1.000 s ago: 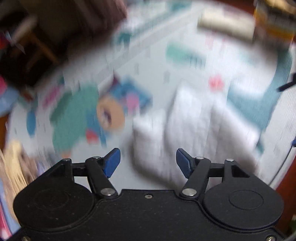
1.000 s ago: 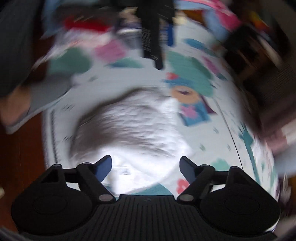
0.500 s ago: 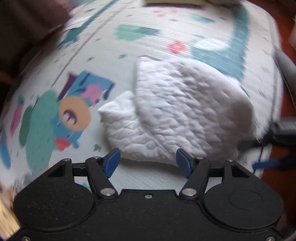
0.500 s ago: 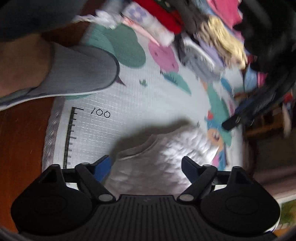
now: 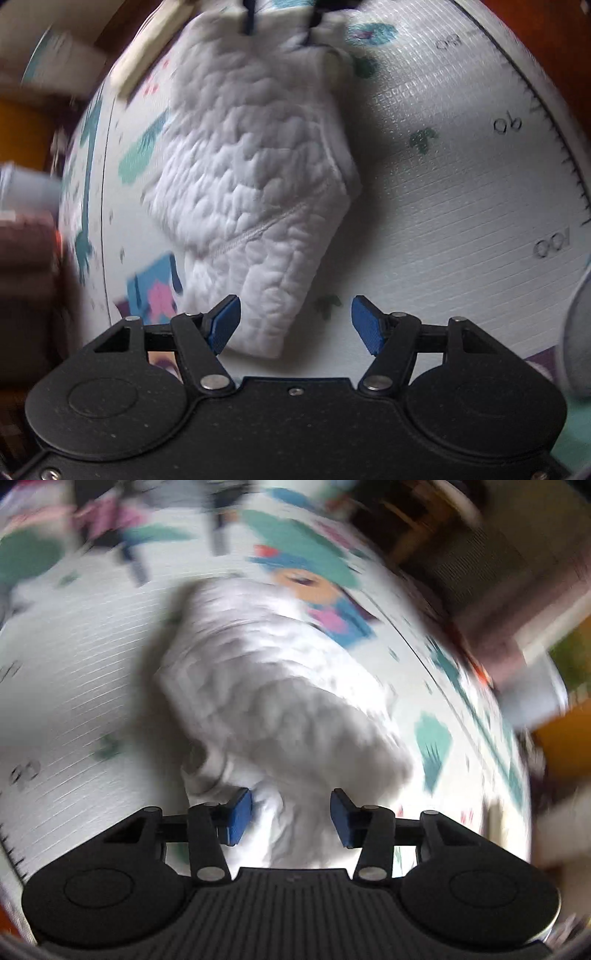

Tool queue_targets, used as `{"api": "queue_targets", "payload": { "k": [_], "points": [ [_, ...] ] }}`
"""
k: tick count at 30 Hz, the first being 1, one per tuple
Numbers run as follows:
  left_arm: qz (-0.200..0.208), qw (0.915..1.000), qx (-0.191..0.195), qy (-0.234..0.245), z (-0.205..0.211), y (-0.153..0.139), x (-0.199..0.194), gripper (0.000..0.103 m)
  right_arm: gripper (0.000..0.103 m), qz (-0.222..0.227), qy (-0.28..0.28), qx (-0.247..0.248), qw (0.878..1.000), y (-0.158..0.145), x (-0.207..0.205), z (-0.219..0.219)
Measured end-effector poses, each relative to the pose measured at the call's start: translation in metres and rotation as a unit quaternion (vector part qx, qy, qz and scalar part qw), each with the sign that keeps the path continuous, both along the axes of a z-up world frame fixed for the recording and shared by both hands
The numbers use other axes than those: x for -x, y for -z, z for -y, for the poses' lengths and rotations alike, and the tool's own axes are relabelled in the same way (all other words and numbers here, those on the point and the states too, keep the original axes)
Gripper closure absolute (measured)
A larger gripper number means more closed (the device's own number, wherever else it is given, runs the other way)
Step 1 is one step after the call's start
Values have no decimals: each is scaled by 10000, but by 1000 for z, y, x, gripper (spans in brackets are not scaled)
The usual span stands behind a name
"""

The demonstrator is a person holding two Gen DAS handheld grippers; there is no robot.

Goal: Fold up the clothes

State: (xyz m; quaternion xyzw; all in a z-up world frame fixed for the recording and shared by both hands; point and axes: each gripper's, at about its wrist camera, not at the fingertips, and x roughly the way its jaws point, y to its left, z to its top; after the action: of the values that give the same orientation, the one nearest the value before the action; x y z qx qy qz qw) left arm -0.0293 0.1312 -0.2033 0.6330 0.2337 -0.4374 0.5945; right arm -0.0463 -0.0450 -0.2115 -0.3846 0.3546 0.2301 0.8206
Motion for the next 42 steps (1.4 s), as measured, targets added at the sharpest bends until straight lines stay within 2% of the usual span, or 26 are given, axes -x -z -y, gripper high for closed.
{"api": "queue_targets", "payload": {
  "k": [3, 5, 7, 9, 12, 14, 16, 17, 18, 19, 20, 21, 23, 24, 27, 29, 30, 31, 32, 33, 34, 36, 38, 40, 42],
  "points": [
    [178, 9997, 5, 185, 10, 11, -5, 37, 57, -103, 259, -225, 9994, 2, -10, 20],
    [150, 9988, -12, 459, 17, 18, -3, 37, 57, -132, 294, -291, 9991, 5, -10, 29],
    [189, 9959, -75, 882, 22, 28, 3, 37, 57, -89, 113, -338, 9993, 7, -1, 34],
    [246, 9937, -114, 1089, 27, 36, 4, 37, 55, -15, -285, -205, 9994, 8, 15, 37],
    [409, 9901, -172, 1333, 34, 48, 5, 37, 42, 100, -946, 59, 9954, 20, 38, 29],
    [567, 9873, -200, 1472, 40, 53, 2, 36, 37, 240, -1303, 237, 9909, 28, 48, 19],
    [727, 9851, -132, 1553, 40, 53, 1, 33, 18, 352, -1594, 464, 9855, 36, 54, 8],
    [820, 9838, -93, 1594, 39, 52, 1, 34, 19, 415, -1680, 663, 9827, 44, 54, 4],
    [913, 9823, -54, 1636, 38, 52, 0, 34, 23, 411, -1718, 785, 9811, 49, 52, 2],
    [1028, 9810, 0, 1648, 37, 51, 0, 34, 43, 360, -1704, 831, 9812, 53, 48, 0],
    [1152, 9796, 60, 1648, 34, 51, 1, 34, 57, 226, -1563, 719, 9848, 52, 41, 1],
    [1274, 9784, 110, 1621, 32, 50, 1, 33, 75, 98, -1347, 555, 9893, 48, 33, 4],
    [1340, 9782, 155, 1581, 30, 49, 1, 33, 84, -15, -1061, 271, 9940, 38, 16, 7],
    [1402, 9768, 137, 1612, 29, 50, 1, 33, 93, -33, -950, 113, 9954, 30, 8, 9],
    [1529, 9729, 26, 1733, 32, 55, -2, 33, 94, -128, -355, -554, 9977, 2, -20, 18],
    [1639, 9701, 27, 1790, 36, 56, -6, 32, 94, -167, 9, -1020, 9946, -18, -36, 29],
    [1602, 9725, 13, 1692, 39, 53, -11, 32, 94, -186, 191, -1251, 9918, -29, -44, 34],
    [1524, 9762, -9, 1542, 44, 48, -17, 41, 95, -205, 373, -1482, 9880, -39, -52, 39],
    [1403, 9808, -21, 1351, 48, 41, -24, 71, 95, -229, 507, -1678, 9842, -49, -58, 44],
    [1333, 9844, -61, 1145, 55, 30, -33, 86, 95, -282, 552, -1816, 9814, -56, -62, 49],
    [1253, 9879, -53, 916, 64, 15, -45, 93, 95, -349, 572, -1927, 9790, -63, -67, 54],
    [787, 9966, 218, 122, 81, -30, -73, 95, 95, -412, 494, -2010, 9775, -76, -77, 64],
    [322, 9950, 615, -719, 93, -81, -101, 95, 95, -429, 357, -2008, 9780, -100, -89, 75],
    [206, 9835, 1126, -1402, 96, -136, -122, 96, 95, -368, 268, -2025, 9782, -131, -105, 87],
    [76, 9665, 1657, -1959, 95, -186, -134, 96, 95, -298, 182, -2044, 9783, -163, -120, 99]
  ]
}}
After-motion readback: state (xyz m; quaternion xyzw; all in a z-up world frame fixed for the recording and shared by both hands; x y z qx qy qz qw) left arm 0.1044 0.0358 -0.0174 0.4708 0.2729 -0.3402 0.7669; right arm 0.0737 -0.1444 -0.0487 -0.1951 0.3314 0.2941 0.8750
